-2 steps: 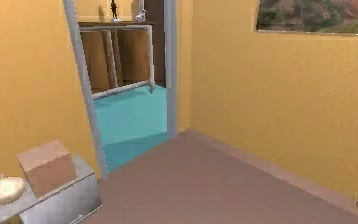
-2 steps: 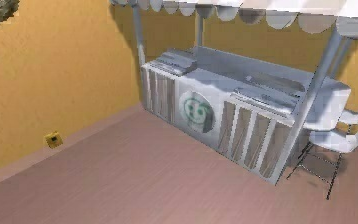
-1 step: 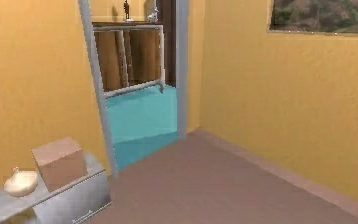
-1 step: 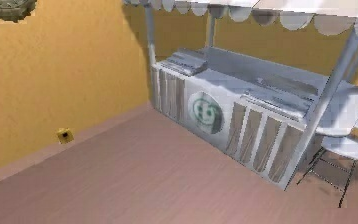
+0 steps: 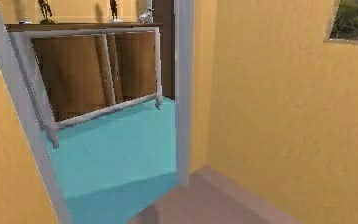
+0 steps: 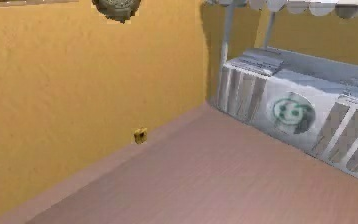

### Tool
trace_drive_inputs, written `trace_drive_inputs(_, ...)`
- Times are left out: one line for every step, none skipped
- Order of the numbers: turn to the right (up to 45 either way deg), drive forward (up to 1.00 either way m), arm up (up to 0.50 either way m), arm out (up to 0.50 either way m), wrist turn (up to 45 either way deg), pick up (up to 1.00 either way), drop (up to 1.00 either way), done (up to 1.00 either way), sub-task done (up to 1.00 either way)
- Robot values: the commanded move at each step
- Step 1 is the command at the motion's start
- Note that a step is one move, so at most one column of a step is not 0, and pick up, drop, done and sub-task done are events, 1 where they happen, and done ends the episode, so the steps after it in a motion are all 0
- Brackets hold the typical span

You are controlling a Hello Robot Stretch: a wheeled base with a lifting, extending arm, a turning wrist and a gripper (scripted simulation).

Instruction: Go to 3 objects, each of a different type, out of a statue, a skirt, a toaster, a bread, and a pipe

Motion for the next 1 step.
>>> trace_drive_inputs(-39.0, 0.00, 0.00, 0.00, 0.0, 0.00, 0.00, 0.00, 0.00)
